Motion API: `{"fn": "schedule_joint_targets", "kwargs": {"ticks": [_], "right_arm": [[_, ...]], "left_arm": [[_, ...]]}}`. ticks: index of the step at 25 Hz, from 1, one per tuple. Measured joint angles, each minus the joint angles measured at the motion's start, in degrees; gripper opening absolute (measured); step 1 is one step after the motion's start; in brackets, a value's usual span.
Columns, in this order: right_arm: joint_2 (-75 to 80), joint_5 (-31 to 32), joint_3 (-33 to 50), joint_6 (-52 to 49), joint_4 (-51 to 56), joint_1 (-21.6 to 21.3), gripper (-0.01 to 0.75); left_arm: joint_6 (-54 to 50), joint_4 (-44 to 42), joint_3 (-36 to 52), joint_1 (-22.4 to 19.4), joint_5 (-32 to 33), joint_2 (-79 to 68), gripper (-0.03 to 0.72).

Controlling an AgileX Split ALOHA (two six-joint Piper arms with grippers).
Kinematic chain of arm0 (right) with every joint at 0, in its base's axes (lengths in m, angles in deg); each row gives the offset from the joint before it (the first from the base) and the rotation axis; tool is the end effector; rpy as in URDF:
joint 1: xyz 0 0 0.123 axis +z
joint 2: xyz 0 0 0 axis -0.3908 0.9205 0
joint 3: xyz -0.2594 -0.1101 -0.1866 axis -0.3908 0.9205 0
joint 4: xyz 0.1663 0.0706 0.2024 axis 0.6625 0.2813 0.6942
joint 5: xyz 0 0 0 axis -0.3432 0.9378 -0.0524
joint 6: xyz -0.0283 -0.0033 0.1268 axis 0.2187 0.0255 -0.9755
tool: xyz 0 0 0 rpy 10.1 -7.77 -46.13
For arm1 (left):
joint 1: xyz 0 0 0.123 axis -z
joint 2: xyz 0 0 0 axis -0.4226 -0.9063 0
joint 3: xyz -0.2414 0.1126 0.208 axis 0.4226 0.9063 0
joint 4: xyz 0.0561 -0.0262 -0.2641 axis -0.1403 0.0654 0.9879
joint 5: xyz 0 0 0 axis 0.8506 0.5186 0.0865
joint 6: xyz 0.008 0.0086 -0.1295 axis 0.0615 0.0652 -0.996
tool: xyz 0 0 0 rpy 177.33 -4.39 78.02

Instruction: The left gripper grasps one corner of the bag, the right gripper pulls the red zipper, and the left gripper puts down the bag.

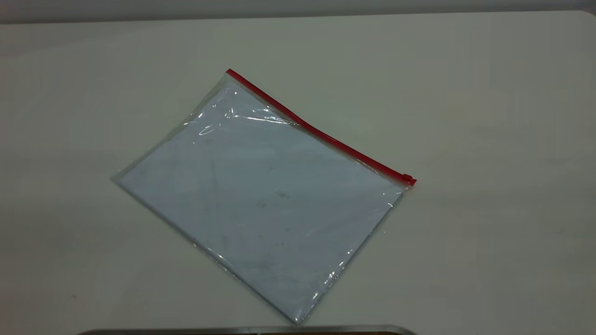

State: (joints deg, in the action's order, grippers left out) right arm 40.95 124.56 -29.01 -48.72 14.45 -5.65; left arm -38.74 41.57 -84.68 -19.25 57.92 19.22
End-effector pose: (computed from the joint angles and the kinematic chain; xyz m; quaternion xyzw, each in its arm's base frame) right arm -0.0160 0.0172 0.2558 -0.2672 0.8388 0.0901 0.4658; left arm 0.0131 -0.0172 0.2660 0.0839 0.9142 -0.0698 0.3903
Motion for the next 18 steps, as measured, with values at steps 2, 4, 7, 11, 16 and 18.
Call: {"fn": "schedule_joint_targets", "kwargs": {"ticks": [2,4,7,11,16,18], "right_arm": [[0.00,-0.29,0.19,0.00,0.00,0.00,0.507],[0.00,-0.40,0.19,0.00,0.00,0.00,0.507],[0.00,-0.42,0.19,0.00,0.00,0.00,0.507],[0.00,-0.62,0.19,0.00,0.00,0.00,0.507],[0.00,-0.62,0.20,0.00,0.00,0.00,0.507],[0.00,-0.67,0.20,0.00,0.00,0.00,0.507]], "left_arm": [[0.94,0.07,0.47,0.00,-0.12,0.00,0.581],[1.47,0.11,1.27,0.00,-0.58,0.00,0.581],[1.51,-0.02,2.14,0.00,-1.49,0.00,0.581],[1.51,-0.36,2.18,0.00,-1.66,0.00,0.581],[1.51,-0.36,2.18,0.00,-1.72,0.00,0.581],[1.51,-0.37,2.18,0.00,-1.72,0.00,0.581]]}}
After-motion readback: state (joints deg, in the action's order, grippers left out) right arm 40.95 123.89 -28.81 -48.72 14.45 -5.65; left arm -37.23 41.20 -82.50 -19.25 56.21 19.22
